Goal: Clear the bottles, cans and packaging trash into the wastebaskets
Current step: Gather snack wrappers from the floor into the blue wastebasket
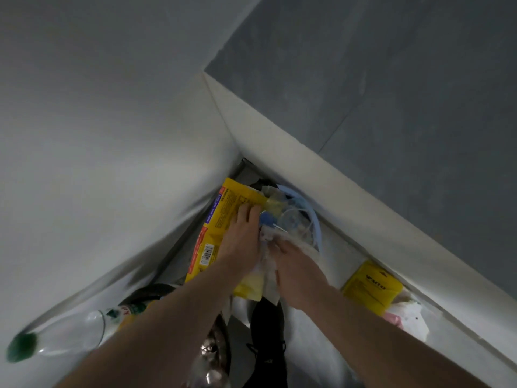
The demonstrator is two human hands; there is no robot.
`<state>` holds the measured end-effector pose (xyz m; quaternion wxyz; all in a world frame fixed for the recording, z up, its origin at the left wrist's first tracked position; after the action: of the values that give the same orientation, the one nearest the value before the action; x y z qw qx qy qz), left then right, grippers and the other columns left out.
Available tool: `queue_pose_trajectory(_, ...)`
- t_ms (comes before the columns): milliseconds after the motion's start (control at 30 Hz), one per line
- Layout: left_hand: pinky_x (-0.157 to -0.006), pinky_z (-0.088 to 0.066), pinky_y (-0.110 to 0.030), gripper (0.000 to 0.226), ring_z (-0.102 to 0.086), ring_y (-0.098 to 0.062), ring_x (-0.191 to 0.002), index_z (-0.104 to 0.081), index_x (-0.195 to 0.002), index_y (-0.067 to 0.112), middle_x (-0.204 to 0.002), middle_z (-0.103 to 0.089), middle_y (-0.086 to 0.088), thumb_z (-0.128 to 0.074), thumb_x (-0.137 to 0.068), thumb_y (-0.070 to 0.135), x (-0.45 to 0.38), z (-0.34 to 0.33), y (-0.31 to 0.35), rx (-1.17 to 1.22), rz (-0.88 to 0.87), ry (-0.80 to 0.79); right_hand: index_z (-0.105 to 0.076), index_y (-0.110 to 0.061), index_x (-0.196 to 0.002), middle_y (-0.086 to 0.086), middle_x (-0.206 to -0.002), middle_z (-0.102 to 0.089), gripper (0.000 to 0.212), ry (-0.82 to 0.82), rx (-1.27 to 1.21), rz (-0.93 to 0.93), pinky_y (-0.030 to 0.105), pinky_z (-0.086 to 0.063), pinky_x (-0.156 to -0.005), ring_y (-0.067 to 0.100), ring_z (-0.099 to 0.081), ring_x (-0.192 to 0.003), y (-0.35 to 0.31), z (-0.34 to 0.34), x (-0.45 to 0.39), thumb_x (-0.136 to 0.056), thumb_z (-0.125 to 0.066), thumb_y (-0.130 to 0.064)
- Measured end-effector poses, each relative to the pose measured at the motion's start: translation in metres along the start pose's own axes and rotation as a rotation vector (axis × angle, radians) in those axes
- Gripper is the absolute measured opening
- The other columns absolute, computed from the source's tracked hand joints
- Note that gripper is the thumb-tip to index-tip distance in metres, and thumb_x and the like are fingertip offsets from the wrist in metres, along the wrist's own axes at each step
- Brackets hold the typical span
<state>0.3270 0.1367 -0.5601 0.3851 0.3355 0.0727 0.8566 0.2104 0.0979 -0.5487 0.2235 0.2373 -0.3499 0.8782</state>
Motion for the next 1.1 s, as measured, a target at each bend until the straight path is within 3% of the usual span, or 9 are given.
queue_pose_trajectory(100,-0.121,-0.025,-0.049,0.065,-0.029,-0.034,-0.143,-0.041,-0.147,0.023,-0.154,-0.031,-0.007,-0.037,-0.085,0.045,0.026,0.028,-0.005,-0.119,-0.091,0.110,-0.025,-0.018,-0.159,0.004,-0.160,-0.032,0.078,-0.064,-0.036,-0.089,0.037,-0.038,-0.112,0.024,-0.035,-0.145,0.001,-0.016,-0.020,-0.091,-0.064,-0.019)
queue_pose_trajectory(167,-0.123,-0.014,-0.055,0.064,-0.013,-0.040,-0.150,-0.034,-0.148,0.031,-0.161,-0.016,-0.007,-0.046,-0.087,0.046,0.036,0.034,-0.030,-0.121,0.035,0.116,-0.016,-0.015,-0.161,0.005,-0.164,-0.025,0.084,-0.106,0.037,-0.107,0.039,-0.039,-0.112,0.026,-0.033,-0.146,0.003,-0.026,-0.030,-0.091,-0.063,-0.018)
queue_pose_trajectory(233,-0.119,-0.026,-0.059,0.066,-0.016,-0.046,-0.148,-0.030,-0.146,0.038,-0.162,-0.010,-0.006,-0.060,-0.087,0.034,0.044,0.029,-0.057,-0.020,0.175,0.055,-0.007,-0.013,-0.162,0.006,-0.168,-0.013,0.084,-0.157,0.058,-0.143,0.041,-0.036,-0.116,0.028,-0.026,-0.150,0.004,-0.040,-0.041,-0.094,-0.056,-0.022)
queue_pose_trajectory(333,-0.103,-0.047,-0.053,0.059,-0.038,-0.041,-0.134,-0.040,-0.142,0.038,-0.154,-0.023,-0.009,-0.062,-0.088,0.025,0.047,0.026,-0.058,-0.007,0.079,0.072,-0.006,-0.014,-0.162,0.010,-0.167,-0.012,0.079,-0.206,0.096,-0.161,0.046,-0.032,-0.118,0.028,-0.021,-0.151,0.002,-0.057,-0.058,-0.097,-0.042,-0.041)
queue_pose_trajectory(500,-0.106,-0.047,-0.040,0.079,-0.040,-0.027,-0.138,-0.030,-0.157,0.031,-0.164,-0.019,0.000,-0.068,-0.089,0.015,0.041,-0.002,-0.035,-0.068,-0.148,-0.040,-0.016,-0.019,-0.159,0.012,-0.161,-0.024,0.074,-0.207,0.073,-0.216,0.053,-0.037,-0.112,0.036,-0.030,-0.144,0.013,-0.076,-0.078,-0.096,-0.040,-0.049)
queue_pose_trajectory(667,-0.109,-0.043,-0.037,0.064,-0.039,-0.024,-0.138,-0.026,-0.159,0.031,-0.164,-0.018,0.005,-0.049,-0.100,0.018,0.021,-0.030,-0.028,-0.176,-0.113,-0.180,-0.010,-0.027,-0.159,0.012,-0.165,-0.013,0.078,-0.304,0.078,-0.247,0.056,-0.037,-0.112,0.040,-0.023,-0.147,0.026,-0.087,-0.084,-0.094,-0.048,-0.046)
queue_pose_trajectory(867,-0.112,-0.042,-0.042,0.061,-0.039,-0.027,-0.139,-0.037,-0.154,0.034,-0.164,-0.019,0.004,-0.058,-0.097,0.028,-0.013,-0.056,-0.053,-0.228,-0.043,-0.234,0.004,-0.038,-0.159,0.002,-0.168,0.010,0.081,-0.386,0.069,-0.254,0.059,-0.039,-0.108,0.037,-0.024,-0.149,0.038,-0.091,-0.090,-0.092,-0.040,-0.052)
queue_pose_trajectory(967,-0.108,-0.045,-0.044,0.061,-0.044,-0.028,-0.134,-0.037,-0.153,0.035,-0.160,-0.024,0.003,-0.058,-0.095,0.034,-0.021,-0.054,-0.055,-0.207,-0.002,-0.258,-0.001,-0.030,-0.161,0.003,-0.164,-0.006,0.085,-0.312,0.026,-0.301,0.053,-0.046,-0.105,0.032,-0.042,-0.137,0.038,-0.075,-0.075,-0.094,-0.052,-0.048)
queue_pose_trajectory(1100,-0.103,-0.048,-0.046,0.072,-0.044,-0.032,-0.131,-0.032,-0.154,0.036,-0.161,-0.012,0.001,-0.063,-0.089,0.044,-0.014,-0.036,-0.042,-0.224,0.015,-0.252,-0.033,-0.018,-0.154,0.012,-0.154,-0.031,0.071,-0.123,0.063,-0.123,0.046,-0.035,-0.117,0.032,-0.034,-0.141,0.008,-0.038,-0.037,-0.091,-0.064,-0.028)
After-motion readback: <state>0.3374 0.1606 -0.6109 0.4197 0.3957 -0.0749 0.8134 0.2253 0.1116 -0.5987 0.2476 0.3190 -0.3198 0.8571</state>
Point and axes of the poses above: each hand's wrist, its own x-axis away from the middle knuckle, its own z-axis out of the back of the hand, y = z × x, the point moved 7 cm from there along -x, towards the middle knuckle
